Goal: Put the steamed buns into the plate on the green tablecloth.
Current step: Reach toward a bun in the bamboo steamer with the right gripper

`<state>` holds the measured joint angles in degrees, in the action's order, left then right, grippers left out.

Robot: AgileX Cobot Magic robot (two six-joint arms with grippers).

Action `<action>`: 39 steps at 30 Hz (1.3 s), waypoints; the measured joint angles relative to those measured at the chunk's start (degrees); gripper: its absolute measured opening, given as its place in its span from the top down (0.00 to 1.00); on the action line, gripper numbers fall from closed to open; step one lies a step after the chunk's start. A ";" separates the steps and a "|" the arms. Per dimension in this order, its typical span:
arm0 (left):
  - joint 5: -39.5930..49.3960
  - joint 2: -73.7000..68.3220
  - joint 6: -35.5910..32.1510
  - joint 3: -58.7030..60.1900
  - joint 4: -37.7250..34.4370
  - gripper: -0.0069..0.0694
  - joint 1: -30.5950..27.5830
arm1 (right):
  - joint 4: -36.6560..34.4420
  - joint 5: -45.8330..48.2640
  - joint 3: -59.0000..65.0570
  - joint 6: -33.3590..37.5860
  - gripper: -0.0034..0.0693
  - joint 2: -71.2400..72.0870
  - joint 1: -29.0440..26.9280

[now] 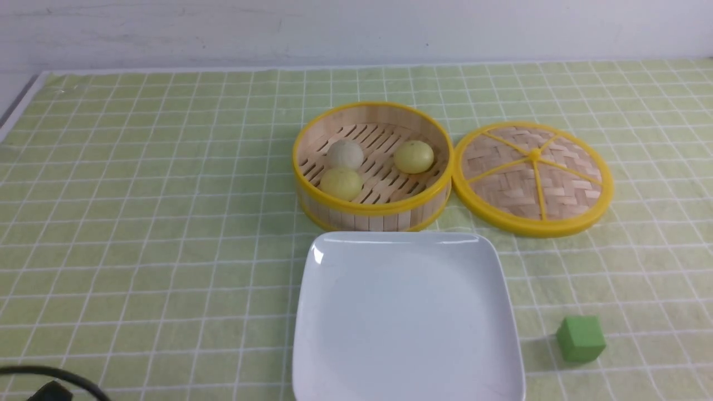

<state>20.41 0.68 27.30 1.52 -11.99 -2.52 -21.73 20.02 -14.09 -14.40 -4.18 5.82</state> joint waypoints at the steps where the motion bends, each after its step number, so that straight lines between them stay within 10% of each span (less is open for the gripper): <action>1: -0.15 0.00 4.14 0.07 -4.37 0.60 0.00 | 2.96 3.20 -2.01 0.71 0.97 -2.14 0.00; 7: -2.53 0.00 14.09 0.07 -13.69 0.60 0.00 | 20.93 25.99 -14.03 -2.04 0.96 -18.88 0.00; 16: -12.22 0.00 13.80 -0.43 -12.34 0.63 0.00 | 21.73 33.69 -21.20 0.68 0.96 -35.08 -0.06; 23: 4.63 -6.44 3.86 -16.76 -7.20 0.89 0.00 | 8.20 34.34 -27.53 17.36 0.95 -47.36 -0.06; 32: 35.42 -36.75 -8.32 -38.76 4.67 0.91 0.00 | -17.41 42.02 -31.76 39.81 0.93 -67.69 -0.06; 39: 38.96 -52.72 -17.72 -48.58 4.24 0.91 0.00 | -19.17 43.09 -39.73 41.29 0.92 -75.31 3.98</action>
<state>59.36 -52.04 9.58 -47.06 -7.76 -2.52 -40.90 63.11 -53.82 26.89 -79.50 9.80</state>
